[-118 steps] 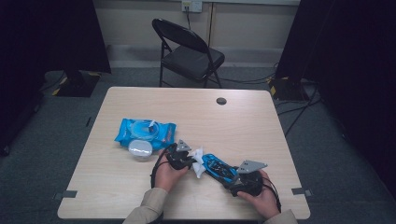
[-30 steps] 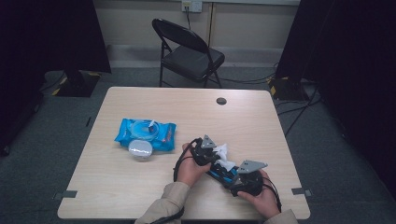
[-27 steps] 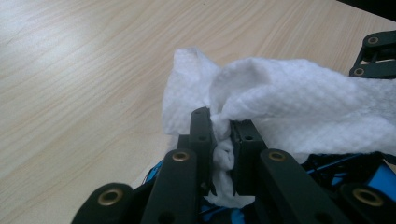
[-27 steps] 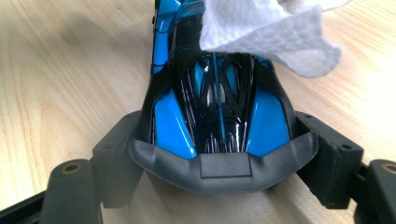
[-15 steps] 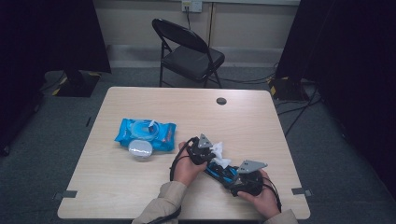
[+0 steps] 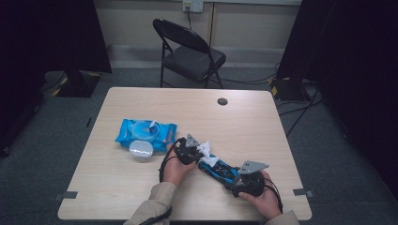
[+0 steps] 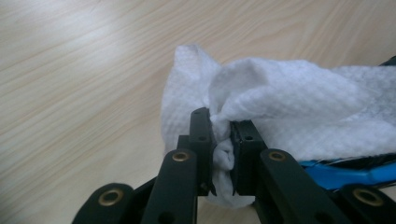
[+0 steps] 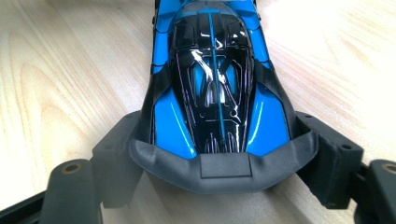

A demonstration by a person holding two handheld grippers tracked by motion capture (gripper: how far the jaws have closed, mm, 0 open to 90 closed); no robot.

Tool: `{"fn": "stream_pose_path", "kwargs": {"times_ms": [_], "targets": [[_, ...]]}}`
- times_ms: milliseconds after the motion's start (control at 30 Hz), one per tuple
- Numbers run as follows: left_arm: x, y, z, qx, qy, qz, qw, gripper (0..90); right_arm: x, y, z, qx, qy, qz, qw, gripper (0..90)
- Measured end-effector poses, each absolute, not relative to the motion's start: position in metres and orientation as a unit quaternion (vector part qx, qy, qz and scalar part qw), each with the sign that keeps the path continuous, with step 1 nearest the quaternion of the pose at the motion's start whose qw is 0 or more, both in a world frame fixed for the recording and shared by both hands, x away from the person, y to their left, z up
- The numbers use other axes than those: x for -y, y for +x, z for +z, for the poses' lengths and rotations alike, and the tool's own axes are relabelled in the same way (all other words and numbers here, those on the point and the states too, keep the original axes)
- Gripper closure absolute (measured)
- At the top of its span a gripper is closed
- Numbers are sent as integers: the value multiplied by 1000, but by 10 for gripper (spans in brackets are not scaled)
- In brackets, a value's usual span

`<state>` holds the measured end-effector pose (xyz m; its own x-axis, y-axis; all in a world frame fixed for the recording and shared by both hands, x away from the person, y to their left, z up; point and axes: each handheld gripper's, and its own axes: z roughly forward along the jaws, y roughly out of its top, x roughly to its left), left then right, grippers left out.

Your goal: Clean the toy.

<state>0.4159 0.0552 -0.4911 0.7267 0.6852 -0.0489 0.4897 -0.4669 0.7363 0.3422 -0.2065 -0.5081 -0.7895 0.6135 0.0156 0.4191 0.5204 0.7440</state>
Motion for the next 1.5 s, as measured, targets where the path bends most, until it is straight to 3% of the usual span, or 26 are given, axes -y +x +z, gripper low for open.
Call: {"fn": "stream_pose_path", "kwargs": {"times_ms": [267,767,1167,1500], "targets": [[-69,413,-497,-363,843,110,381,816,206,342,-508,-863,299,388,126,243],[-80,407,-452,-364,815,109,437,820,207,342,-508,-863,299,388,126,242],[-41,401,-432,-329,809,83,481,821,207,342,-508,-863,299,388,126,242],[9,392,-447,-287,829,61,476,821,207,342,-508,-863,299,388,126,242]]}}
